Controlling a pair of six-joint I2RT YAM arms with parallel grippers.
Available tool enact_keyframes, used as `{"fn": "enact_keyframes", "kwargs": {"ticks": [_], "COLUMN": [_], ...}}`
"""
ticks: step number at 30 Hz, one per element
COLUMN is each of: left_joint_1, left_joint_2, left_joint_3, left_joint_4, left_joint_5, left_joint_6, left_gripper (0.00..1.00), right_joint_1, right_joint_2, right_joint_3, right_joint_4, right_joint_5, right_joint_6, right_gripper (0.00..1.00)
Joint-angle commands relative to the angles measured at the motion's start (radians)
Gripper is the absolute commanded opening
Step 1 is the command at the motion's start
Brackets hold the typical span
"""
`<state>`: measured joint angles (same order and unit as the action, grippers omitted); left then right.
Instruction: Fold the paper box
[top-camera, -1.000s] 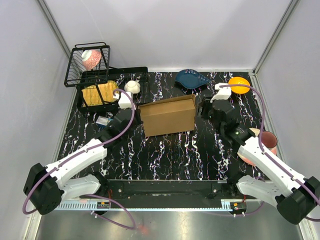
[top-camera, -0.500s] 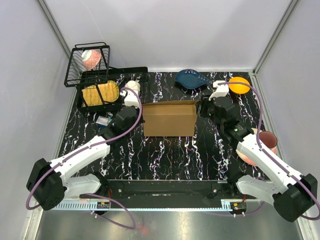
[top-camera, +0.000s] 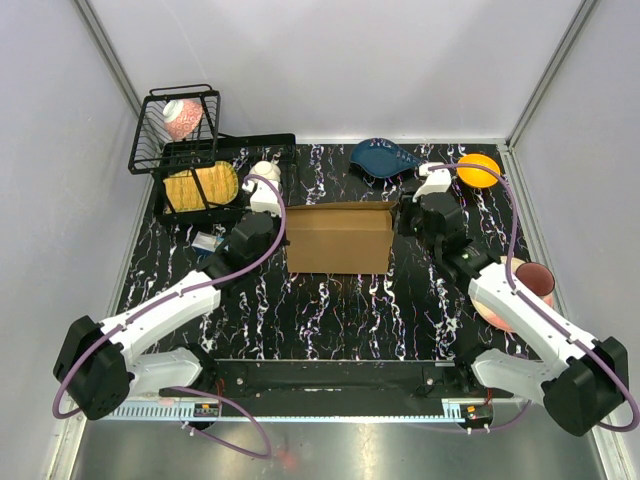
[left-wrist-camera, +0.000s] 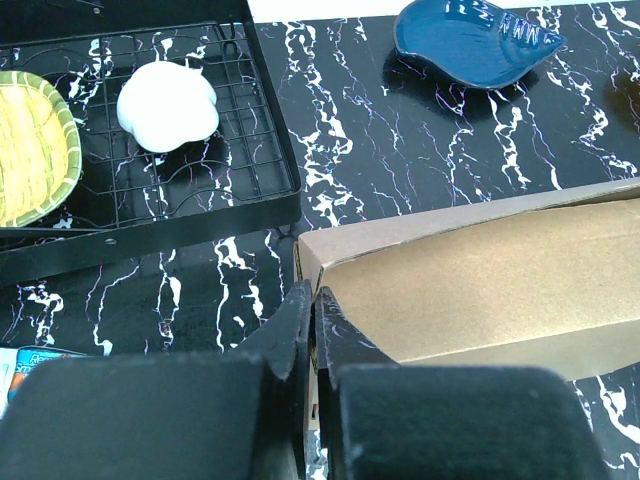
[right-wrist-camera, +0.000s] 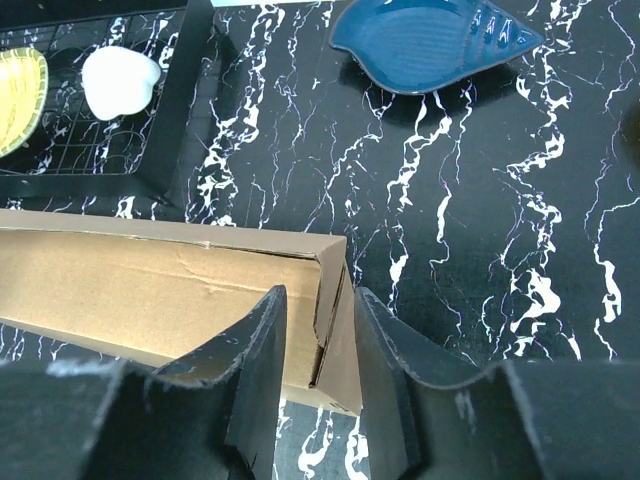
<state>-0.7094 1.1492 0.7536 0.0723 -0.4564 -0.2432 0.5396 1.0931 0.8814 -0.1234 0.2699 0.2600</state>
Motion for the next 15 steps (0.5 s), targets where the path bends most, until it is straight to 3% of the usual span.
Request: {"fn": "enact_keyframes", "kwargs": {"ticks": [1, 7, 11, 15], "left_joint_1": [-0.004, -0.002, -0.004, -0.005], "left_joint_2": [0.040, 0.040, 0.035, 0.027], "left_joint_3": [-0.030, -0.030, -0.033, -0.034], "left_joint_4": [-0.195, -0.195, -0.198, -0.198], "left_joint_5": [0.039, 0.039, 0.038, 0.039], "left_joint_6": [0.027, 0.031, 0.033, 0.025], "left_gripper": [0.00, 0.00, 0.00, 0.00], "right_joint_1": [-0.010, -0.010, -0.012, -0.012], "right_joint_2": [0.014, 0.034, 0.036, 0.024], "right_joint_3": [0.004, 0.005, -0.001, -0.021], "right_joint_4": [0.039, 0.050, 0.057, 0.059], "right_joint_5": [0.006, 0.006, 0.006, 0.011], "right_joint_6": [-0.010, -0.010, -0.011, -0.008], "right_gripper": [0.39, 0.33, 0.23, 0.03]}}
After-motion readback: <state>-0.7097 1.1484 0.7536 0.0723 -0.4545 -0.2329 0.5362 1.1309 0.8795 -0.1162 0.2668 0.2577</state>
